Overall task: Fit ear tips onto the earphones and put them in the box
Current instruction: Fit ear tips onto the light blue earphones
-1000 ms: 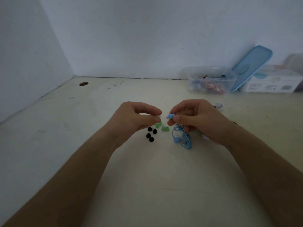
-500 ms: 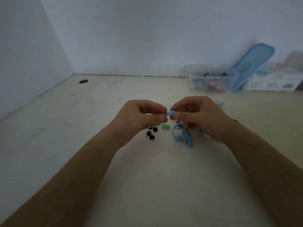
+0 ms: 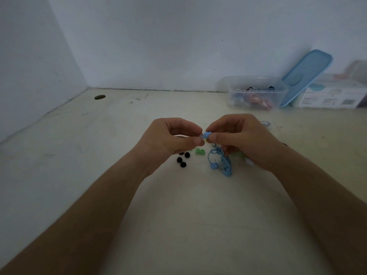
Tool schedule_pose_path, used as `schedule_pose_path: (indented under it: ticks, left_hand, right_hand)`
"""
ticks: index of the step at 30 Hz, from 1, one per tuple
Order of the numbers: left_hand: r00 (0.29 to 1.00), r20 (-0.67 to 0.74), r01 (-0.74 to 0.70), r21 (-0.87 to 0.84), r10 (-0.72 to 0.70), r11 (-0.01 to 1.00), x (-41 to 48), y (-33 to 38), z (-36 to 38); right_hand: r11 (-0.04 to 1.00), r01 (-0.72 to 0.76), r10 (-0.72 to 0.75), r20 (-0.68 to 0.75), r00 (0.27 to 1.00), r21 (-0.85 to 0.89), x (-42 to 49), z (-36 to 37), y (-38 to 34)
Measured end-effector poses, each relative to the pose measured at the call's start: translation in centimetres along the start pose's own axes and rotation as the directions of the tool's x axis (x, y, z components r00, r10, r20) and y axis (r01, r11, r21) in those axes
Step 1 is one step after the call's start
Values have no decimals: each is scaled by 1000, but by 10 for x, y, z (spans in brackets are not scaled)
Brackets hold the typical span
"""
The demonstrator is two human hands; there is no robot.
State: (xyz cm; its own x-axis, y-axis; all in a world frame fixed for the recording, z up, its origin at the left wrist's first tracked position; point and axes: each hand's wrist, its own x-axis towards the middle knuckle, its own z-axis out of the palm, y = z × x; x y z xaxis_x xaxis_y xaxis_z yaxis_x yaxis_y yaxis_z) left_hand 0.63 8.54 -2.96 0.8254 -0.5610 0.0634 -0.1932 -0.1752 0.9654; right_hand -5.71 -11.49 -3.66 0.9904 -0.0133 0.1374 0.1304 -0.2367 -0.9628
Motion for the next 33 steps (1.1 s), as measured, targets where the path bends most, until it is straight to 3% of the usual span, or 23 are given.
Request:
schedule_pose_path:
  ticks: [21,33]
  left_hand:
    - [999,48,6,-140,1,990,1,-5,5]
    - [999,17,-40,-212,45,976,4,-8,9]
  right_hand:
    - [999,2,0,37,999,-46,-1,-3,0]
    - [999,8,-9,29,1000,38,-1,0,0]
